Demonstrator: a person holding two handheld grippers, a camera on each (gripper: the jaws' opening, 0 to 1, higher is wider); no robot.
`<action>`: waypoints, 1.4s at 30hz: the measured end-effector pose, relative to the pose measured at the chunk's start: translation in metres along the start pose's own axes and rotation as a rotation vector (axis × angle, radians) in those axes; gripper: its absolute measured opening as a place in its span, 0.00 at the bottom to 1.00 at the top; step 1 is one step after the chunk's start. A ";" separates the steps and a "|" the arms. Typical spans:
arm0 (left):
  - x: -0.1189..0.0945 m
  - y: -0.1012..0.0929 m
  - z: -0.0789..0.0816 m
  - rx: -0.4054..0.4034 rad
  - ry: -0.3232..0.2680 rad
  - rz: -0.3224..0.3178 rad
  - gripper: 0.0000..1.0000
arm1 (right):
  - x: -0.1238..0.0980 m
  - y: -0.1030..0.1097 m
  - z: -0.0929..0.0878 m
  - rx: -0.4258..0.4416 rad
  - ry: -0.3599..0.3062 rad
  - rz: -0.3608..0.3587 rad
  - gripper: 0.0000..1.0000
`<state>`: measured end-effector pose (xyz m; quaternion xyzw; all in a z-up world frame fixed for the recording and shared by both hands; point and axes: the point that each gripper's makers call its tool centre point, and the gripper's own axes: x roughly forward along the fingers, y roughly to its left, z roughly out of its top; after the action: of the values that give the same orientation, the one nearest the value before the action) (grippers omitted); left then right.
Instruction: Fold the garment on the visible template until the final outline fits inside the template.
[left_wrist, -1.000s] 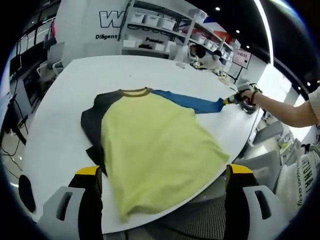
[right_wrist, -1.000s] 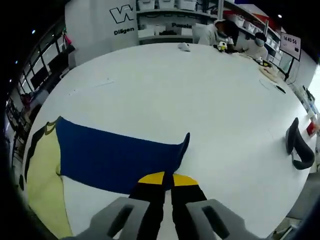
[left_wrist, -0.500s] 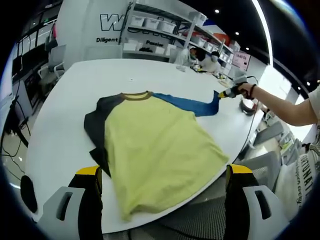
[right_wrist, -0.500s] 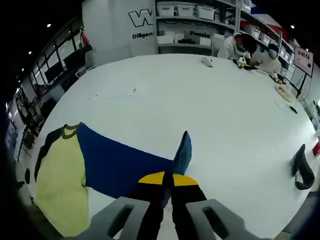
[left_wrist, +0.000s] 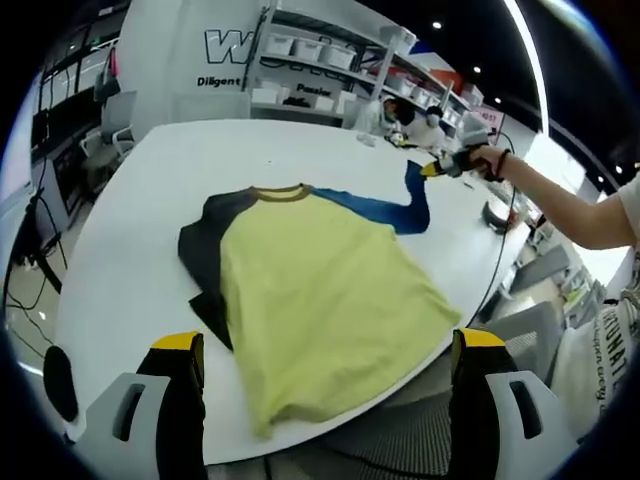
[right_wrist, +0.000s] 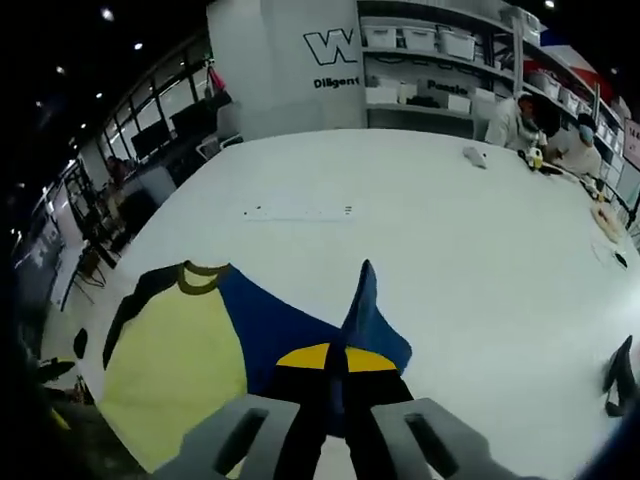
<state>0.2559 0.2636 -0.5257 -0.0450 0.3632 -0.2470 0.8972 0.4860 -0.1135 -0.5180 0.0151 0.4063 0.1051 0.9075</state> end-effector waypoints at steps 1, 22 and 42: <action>0.000 0.000 0.001 -0.002 -0.005 -0.001 0.99 | 0.001 0.006 0.002 -0.010 -0.002 0.010 0.00; -0.004 0.005 0.001 -0.029 -0.023 -0.010 0.99 | 0.029 0.140 0.038 0.004 -0.037 0.239 0.00; -0.006 0.011 -0.001 -0.057 -0.023 0.000 0.99 | 0.052 0.236 0.051 0.001 -0.026 0.354 0.00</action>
<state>0.2562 0.2767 -0.5251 -0.0734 0.3600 -0.2362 0.8996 0.5155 0.1308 -0.4953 0.0883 0.3857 0.2630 0.8799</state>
